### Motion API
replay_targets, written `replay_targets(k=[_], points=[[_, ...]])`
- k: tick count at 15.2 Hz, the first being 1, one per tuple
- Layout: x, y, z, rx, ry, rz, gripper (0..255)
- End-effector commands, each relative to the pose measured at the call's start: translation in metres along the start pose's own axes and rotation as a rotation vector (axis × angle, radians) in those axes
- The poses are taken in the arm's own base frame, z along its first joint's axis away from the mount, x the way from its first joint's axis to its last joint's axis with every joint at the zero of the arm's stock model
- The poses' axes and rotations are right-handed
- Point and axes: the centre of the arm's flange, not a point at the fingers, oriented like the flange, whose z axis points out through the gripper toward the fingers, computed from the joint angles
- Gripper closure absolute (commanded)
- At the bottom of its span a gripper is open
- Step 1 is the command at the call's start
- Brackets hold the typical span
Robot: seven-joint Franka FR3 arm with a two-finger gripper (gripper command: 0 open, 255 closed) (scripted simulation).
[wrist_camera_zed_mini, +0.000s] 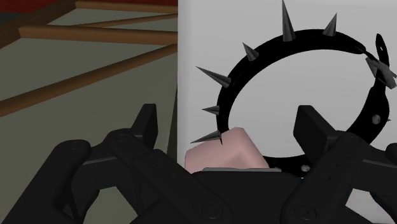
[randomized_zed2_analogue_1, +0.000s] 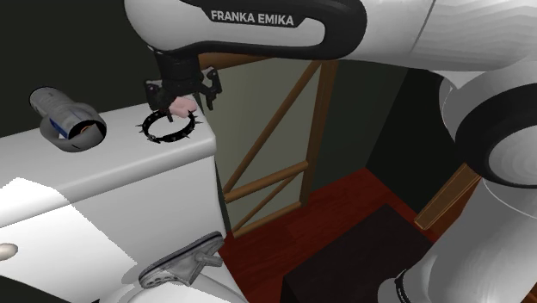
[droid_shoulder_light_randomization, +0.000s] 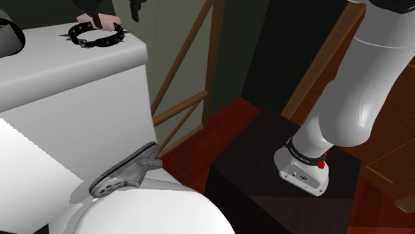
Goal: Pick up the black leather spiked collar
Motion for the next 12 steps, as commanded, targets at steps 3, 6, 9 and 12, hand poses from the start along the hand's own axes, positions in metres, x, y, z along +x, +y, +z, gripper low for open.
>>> replay_targets(k=[3,6,9,12], points=[[0.000,0.000,0.002,0.000,0.000,0.000,255],[0.000,0.000,0.002,0.000,0.000,0.000,255],[0.000,0.000,0.002,0.000,0.000,0.000,255],[0.002,0.000,-0.009,0.000,0.000,0.000,255]])
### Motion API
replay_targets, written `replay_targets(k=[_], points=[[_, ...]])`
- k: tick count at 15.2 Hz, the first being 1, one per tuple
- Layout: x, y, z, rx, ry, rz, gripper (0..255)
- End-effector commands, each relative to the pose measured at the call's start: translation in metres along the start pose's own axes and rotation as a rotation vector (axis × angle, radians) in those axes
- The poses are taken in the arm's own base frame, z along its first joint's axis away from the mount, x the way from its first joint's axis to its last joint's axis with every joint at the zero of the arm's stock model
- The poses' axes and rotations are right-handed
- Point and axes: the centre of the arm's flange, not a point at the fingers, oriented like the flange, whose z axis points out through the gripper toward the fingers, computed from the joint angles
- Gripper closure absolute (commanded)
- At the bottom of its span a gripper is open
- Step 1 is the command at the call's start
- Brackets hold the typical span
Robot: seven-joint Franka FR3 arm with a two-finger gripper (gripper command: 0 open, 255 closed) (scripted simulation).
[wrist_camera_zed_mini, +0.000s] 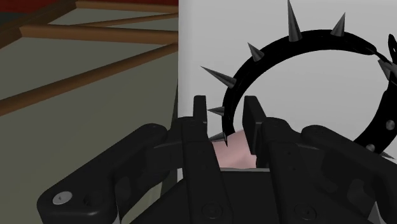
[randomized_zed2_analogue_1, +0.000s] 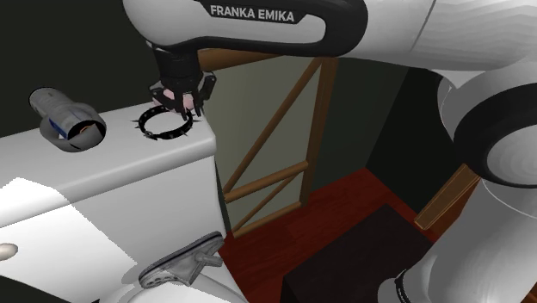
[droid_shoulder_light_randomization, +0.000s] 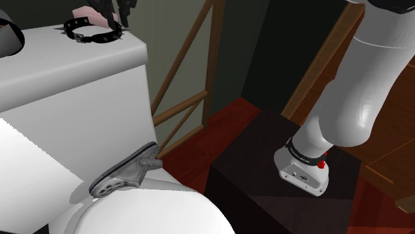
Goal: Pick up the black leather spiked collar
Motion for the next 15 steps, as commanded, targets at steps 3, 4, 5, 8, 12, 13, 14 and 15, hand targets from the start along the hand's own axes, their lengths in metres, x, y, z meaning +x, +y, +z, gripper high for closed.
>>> replay_targets(k=[3,4,5,8,12,13,14,15], points=[[0.003,0.000,-0.019,0.000,0.000,0.000,255],[0.004,0.000,-0.024,0.000,0.000,0.000,255],[0.005,-0.001,-0.030,0.000,0.000,0.000,255],[0.007,-0.001,-0.045,0.000,0.000,0.000,255],[0.010,-0.001,-0.066,0.000,0.000,0.000,255],[0.011,-0.001,-0.071,0.000,0.000,0.000,255],[0.011,-0.001,-0.072,0.000,0.000,0.000,255],[0.011,-0.001,-0.072,0.000,0.000,0.000,255]])
